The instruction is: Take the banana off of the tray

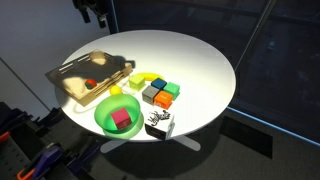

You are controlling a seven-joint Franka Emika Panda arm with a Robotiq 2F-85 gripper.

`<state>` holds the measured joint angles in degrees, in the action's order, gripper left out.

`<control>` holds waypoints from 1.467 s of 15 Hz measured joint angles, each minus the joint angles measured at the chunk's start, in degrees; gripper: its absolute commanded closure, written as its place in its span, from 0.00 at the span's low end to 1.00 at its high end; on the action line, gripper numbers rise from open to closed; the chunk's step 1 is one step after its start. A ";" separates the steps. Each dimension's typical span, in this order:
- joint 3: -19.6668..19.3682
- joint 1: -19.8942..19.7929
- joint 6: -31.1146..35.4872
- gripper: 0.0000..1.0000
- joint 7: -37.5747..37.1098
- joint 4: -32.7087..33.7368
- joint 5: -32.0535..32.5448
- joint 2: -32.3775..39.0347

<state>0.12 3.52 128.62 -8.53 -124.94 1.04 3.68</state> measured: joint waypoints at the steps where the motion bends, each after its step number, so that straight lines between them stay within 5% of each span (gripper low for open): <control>1: 0.16 0.00 -0.52 0.00 0.00 -0.45 0.00 -0.77; 22: 1.17 -0.01 -3.81 0.00 0.00 -2.54 0.00 -4.21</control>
<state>1.29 3.51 124.81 -8.53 -127.47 1.04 -0.53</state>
